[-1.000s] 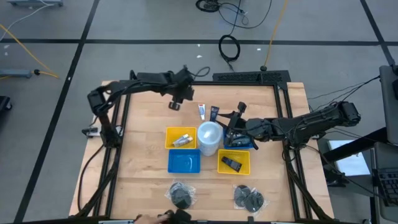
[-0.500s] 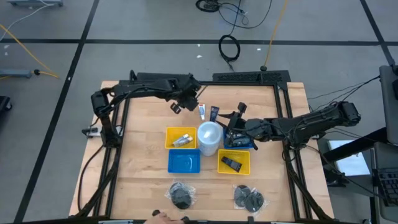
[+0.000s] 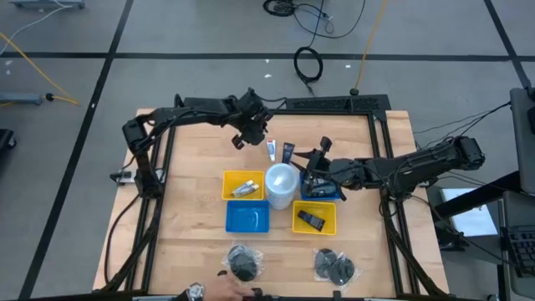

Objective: Pick & Place Travel size toiletries
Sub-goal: Put the white toothpaste into the top yellow bin

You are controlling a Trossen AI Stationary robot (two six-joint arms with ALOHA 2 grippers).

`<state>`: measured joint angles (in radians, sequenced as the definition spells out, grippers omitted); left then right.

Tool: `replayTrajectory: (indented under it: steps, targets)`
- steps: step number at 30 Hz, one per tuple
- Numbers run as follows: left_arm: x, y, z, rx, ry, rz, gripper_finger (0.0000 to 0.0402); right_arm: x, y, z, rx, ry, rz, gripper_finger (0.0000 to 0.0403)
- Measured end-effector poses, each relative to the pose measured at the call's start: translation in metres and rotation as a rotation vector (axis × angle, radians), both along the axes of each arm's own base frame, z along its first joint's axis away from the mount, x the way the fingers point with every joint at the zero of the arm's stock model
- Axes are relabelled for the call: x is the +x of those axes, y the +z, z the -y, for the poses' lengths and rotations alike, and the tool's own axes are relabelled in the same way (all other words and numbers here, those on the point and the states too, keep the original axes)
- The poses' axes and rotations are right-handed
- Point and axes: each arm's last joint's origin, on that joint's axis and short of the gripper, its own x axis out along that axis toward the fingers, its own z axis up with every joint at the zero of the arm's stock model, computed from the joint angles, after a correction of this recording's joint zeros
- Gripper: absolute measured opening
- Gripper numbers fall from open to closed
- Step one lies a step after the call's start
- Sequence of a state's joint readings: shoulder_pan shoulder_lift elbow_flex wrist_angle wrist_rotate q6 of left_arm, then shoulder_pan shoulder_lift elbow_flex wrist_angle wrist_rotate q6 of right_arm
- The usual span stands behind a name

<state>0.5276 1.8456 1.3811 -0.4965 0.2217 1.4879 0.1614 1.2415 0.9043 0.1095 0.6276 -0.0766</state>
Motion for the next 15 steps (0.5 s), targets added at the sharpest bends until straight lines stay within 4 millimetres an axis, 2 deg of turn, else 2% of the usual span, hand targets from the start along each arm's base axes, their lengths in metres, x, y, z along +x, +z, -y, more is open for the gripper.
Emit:
replayTrajectory:
  steps: [6,10,15]
  targets:
    - [0.005,-0.017,-0.008,0.003,-0.026,-0.010,0.0161,0.001,0.001,0.004,0.012,-0.017,0.013,0.0114]
    - [0.012,-0.033,-0.005,0.025,-0.036,-0.064,0.0161,0.001,0.001,0.005,0.018,-0.022,0.019,0.0114]
    - [0.014,-0.036,0.000,-0.058,-0.076,-0.043,0.0161,0.001,0.001,0.005,0.018,-0.022,0.017,0.0114]
